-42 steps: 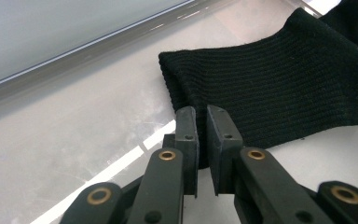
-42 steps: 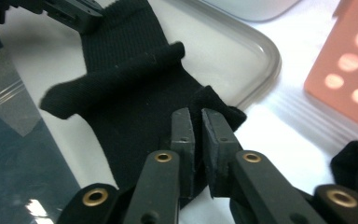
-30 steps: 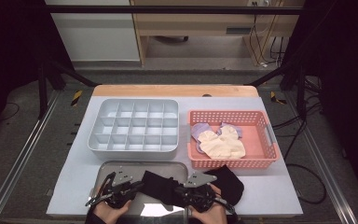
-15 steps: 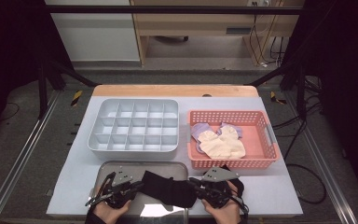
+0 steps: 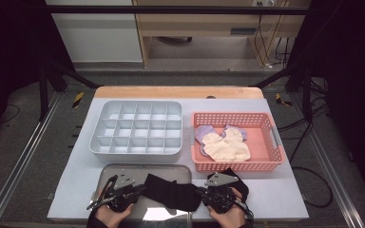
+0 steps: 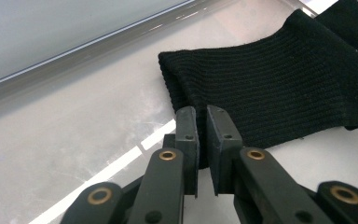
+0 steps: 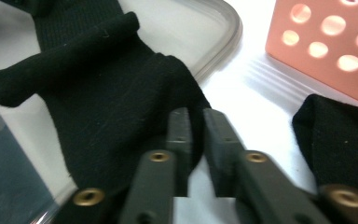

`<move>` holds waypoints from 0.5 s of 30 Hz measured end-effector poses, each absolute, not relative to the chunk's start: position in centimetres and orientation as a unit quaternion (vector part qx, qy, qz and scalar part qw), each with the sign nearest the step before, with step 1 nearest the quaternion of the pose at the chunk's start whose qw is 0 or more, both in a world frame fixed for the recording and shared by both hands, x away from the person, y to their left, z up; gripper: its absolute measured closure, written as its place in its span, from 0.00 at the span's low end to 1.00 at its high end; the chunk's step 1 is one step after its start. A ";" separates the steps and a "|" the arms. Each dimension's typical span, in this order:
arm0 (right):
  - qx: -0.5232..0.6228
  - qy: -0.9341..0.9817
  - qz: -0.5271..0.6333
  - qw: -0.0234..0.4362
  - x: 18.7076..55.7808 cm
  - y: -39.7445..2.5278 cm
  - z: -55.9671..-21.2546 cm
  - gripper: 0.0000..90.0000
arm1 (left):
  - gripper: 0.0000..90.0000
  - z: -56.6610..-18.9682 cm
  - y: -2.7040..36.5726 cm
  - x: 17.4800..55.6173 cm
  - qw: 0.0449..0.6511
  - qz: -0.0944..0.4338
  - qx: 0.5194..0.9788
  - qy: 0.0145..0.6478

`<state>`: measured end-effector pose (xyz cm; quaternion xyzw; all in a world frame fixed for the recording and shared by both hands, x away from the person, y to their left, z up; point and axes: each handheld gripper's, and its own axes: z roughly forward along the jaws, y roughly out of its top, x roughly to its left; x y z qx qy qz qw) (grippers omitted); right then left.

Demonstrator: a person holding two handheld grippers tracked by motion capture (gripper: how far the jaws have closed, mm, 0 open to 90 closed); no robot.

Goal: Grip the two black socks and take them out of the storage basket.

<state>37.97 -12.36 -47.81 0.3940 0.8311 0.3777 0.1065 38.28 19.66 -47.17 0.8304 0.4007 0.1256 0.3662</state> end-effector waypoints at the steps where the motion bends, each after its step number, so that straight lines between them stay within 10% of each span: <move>1: 0.390 0.835 0.373 0.106 37.9 -12.5 -47.6 0.98 | 0.93 -47.1 19.7 38.3 0.366 0.126 0.831 0.401; 15: 0.422 0.812 0.369 0.162 38.2 -15.7 -46.4 0.85 | 0.94 -47.0 20.0 38.5 0.364 0.129 0.830 0.403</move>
